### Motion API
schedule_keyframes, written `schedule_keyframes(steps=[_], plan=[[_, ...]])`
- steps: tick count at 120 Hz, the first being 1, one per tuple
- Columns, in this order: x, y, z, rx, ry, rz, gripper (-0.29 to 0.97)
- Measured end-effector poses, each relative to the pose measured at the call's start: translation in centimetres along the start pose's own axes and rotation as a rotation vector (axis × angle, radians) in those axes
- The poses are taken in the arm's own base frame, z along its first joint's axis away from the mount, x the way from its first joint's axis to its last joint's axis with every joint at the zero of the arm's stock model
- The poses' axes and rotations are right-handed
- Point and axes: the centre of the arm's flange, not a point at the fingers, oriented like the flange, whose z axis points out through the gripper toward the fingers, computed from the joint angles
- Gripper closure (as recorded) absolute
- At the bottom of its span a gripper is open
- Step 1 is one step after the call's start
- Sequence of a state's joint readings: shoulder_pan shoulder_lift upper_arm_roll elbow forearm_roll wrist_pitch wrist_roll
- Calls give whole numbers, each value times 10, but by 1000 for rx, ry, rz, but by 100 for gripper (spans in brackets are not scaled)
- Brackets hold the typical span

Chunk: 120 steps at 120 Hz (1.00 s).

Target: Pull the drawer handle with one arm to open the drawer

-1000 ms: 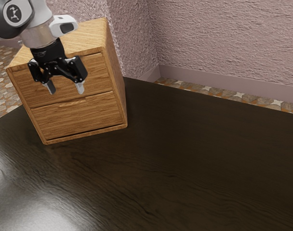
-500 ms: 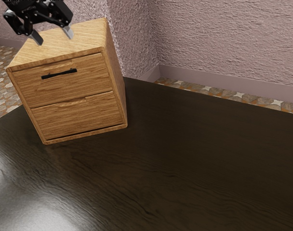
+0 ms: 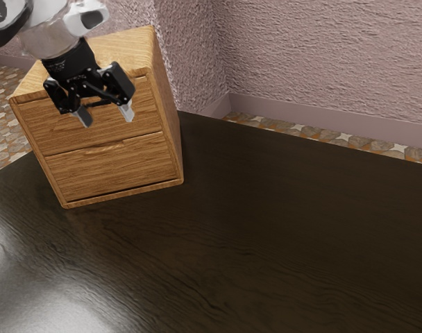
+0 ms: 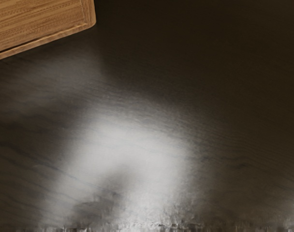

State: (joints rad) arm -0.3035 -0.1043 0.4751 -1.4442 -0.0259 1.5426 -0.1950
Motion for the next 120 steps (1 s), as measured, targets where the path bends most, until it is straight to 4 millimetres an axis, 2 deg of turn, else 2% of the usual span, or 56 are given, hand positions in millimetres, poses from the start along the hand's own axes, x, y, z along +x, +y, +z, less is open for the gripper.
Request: schedule_keyframes(steps=[6, 12, 18, 26, 34, 40, 62, 79, 94, 120], plan=[[-25, 5, 27, -4, -53, 39, 0], [-49, 9, 37, -7, -83, 76, 0], [-71, 5, 31, -22, -85, 98, 0], [-106, 7, 14, -14, -33, 200, 0], [-113, 1, 5, -13, 28, 334, 0], [-106, -7, 6, 9, 64, 407, 0], [-54, -58, 34, 147, 149, 560, 0], [-13, -76, 40, 236, 219, 658, 0], [6, -84, 48, 280, 232, 733, 0], [26, -103, 61, 367, 239, 859, 0]])
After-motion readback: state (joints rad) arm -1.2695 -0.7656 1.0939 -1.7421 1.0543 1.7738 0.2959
